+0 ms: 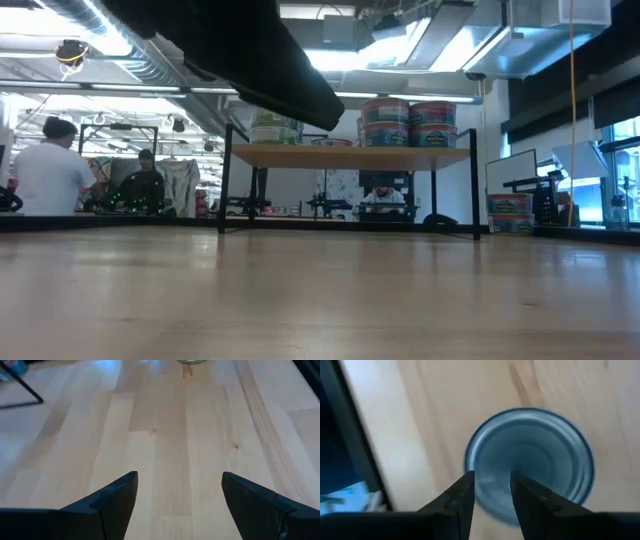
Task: Stack canned seafood by type on shelf
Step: Stack the green white tuna can with the green white tuna can on the shelf
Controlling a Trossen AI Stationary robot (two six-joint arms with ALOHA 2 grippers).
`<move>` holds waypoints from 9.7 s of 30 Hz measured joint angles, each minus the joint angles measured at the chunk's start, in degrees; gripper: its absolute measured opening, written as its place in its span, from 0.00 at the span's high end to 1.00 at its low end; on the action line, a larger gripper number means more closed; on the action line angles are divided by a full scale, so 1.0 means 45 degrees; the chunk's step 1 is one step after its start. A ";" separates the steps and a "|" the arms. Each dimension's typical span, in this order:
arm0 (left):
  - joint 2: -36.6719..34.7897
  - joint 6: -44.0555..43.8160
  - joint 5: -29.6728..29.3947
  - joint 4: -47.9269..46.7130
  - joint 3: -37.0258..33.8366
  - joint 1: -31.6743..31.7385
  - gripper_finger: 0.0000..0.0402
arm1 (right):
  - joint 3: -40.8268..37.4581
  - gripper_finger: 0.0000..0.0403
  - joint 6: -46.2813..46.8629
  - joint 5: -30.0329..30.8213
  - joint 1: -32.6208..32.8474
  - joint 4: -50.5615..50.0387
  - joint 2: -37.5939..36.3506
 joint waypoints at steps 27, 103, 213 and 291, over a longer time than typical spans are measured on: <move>0.0000 0.0640 0.0008 0.0041 0.0000 0.0090 0.29 | -0.0010 0.69 -0.9249 0.3392 -0.6150 0.7140 0.3820; 0.0000 -0.0386 0.0014 0.0386 0.0000 0.2100 0.29 | -0.4682 0.69 -1.4221 0.3472 -0.8422 1.6835 0.3860; 0.1603 0.1198 0.1773 0.4838 -0.2215 0.3786 0.29 | -0.5402 0.62 -1.3369 0.1131 -1.0010 1.8730 0.3789; 0.4386 0.2446 0.3879 0.7521 -0.0554 0.5005 0.29 | -0.3997 0.02 -1.3516 0.3016 -0.9962 1.6038 0.5078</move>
